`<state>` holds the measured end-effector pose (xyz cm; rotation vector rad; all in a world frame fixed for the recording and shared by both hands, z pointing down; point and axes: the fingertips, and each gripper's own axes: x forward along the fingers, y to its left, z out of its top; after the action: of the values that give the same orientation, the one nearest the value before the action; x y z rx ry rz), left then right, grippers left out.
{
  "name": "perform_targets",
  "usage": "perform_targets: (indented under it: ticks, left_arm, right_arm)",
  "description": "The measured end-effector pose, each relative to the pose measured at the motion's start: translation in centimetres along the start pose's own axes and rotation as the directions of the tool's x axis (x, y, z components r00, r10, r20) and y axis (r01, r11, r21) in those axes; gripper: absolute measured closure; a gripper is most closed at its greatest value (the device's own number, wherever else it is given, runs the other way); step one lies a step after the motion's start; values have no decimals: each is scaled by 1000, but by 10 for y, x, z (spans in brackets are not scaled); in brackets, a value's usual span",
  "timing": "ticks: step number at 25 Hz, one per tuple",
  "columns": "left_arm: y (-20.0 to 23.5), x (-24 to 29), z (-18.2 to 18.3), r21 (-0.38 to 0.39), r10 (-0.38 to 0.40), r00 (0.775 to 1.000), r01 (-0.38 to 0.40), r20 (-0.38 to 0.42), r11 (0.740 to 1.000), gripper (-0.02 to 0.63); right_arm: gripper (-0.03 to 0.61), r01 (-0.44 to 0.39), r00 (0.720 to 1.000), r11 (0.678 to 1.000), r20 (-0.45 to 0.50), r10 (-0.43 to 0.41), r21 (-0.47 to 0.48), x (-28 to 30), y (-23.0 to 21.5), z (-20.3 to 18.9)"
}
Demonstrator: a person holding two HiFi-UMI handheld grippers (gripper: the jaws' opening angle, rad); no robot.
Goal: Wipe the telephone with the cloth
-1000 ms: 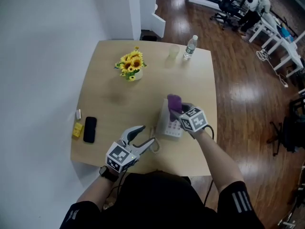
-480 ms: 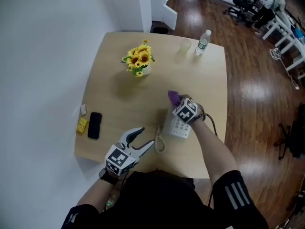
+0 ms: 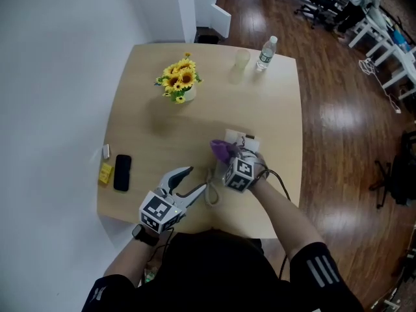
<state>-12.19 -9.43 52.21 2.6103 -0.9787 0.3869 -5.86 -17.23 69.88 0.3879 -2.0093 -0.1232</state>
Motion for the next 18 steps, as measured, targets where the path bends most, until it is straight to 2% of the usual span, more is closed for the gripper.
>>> perform_targets:
  ticks: [3,6,12,16,18]
  left_arm:
    - [-1,0,-2,6,-6,1000,6,-4,1000,373]
    - [-3,0,-5,9,-8,1000,8,-12,1000,373]
    - [-4,-4,-9,4,0,1000,0,-18,1000,373]
    - [-5,-5,-12,2,6,1000,-6,-19,1000,373]
    - [-4,-2,-14,1,12,999,-12,-30,1000,373]
  right_arm:
    - [442,-17,1000,997,-12,16,-74,1,29,0]
    - [442,-26,1000,995,5,27,-95,3,50,1]
    - [443,-105,994,974,-29,101,-200,15,109,-10]
    - [443,-198,979,965,-86,185,-173,16,140,-26]
    - [442,-220,975,967,-69,213,-126,15,150,-32]
